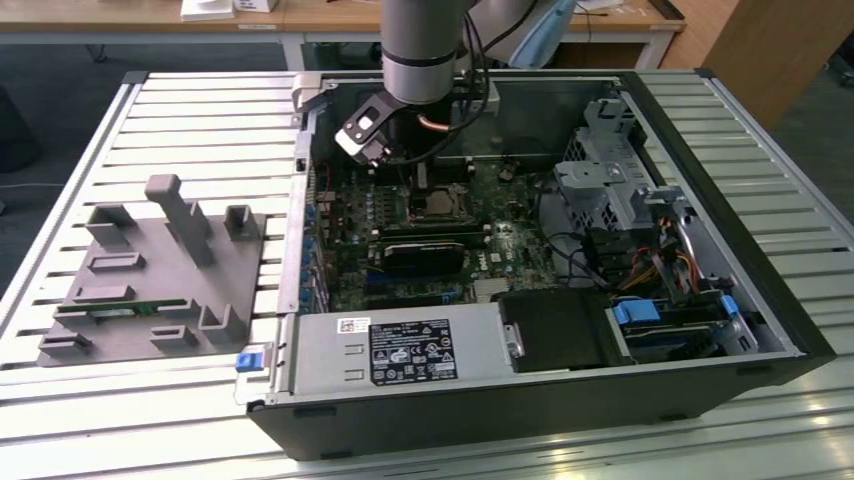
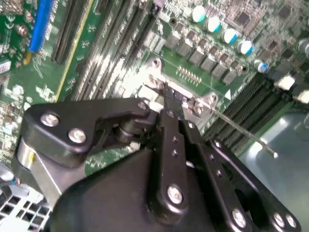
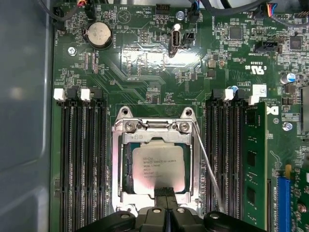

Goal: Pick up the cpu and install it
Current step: 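Close the cpu cover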

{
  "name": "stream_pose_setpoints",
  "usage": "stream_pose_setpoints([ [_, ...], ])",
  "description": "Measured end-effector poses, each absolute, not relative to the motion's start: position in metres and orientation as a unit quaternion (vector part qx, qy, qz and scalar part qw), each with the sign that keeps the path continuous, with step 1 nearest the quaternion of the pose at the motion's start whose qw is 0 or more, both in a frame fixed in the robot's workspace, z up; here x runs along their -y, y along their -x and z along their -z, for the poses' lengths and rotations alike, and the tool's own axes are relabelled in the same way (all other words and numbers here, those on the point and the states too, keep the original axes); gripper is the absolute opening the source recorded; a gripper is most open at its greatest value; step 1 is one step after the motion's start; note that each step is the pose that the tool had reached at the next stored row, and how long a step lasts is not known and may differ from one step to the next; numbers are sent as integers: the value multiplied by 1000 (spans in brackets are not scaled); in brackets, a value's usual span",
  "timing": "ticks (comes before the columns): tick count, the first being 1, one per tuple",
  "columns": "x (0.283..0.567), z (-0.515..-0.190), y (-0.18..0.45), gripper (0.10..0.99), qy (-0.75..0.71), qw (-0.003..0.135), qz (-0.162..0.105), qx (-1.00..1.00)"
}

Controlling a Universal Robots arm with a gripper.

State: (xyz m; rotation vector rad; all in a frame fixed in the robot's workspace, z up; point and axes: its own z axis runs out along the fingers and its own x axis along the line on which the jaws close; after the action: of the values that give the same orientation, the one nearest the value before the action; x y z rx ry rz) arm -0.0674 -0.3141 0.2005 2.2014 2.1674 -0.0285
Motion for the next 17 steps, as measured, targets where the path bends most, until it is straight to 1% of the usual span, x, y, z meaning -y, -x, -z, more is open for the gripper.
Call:
stream_pose_setpoints([
  [9, 314, -201, 62, 106, -712, 25, 9, -701],
  [14, 314, -214, 62, 106, -712, 25, 8, -701],
  [17, 314, -214, 60, 106, -712, 25, 8, -701],
])
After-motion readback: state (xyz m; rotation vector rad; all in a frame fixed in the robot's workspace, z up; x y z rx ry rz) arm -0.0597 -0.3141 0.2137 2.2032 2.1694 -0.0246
